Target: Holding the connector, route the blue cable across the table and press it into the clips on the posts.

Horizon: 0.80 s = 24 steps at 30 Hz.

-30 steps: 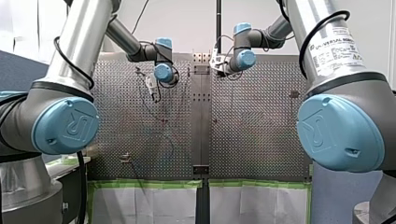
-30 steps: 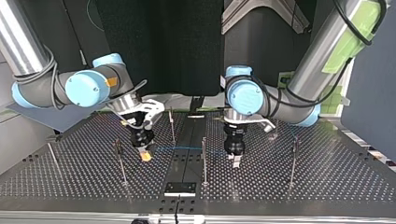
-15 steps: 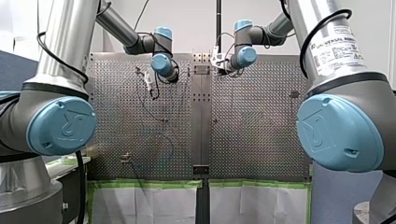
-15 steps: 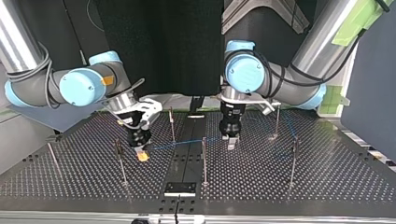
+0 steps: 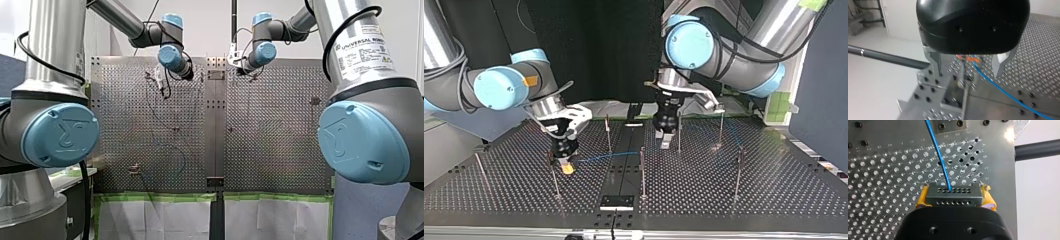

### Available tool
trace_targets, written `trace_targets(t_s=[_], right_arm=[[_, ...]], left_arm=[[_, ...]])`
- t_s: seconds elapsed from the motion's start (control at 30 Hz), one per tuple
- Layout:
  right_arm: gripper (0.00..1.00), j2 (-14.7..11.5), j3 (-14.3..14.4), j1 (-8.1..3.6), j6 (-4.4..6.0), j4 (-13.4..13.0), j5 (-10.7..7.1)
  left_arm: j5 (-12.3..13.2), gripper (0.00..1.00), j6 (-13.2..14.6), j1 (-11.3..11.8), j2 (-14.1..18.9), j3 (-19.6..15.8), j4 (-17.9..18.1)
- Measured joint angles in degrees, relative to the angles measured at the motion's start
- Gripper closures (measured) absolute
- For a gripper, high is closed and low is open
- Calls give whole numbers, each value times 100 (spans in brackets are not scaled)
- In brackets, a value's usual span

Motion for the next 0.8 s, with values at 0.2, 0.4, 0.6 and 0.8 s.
trace_targets(t_s=[0.2, 0.4, 0.6, 0.8], right_arm=[[100, -3, 41, -1, 0, 8, 15], [100, -4, 46, -32, 0, 16, 67], [100, -2, 47, -46, 5, 16, 102], [100, 1, 47, -46, 1, 9, 110]], left_arm=[[-11, 1, 88, -169, 127, 0, 106], [1, 1, 107, -321, 135, 19, 156], [3, 1, 103, -439, 135, 69, 144], [-74, 1, 126, -569, 51, 266, -8]])
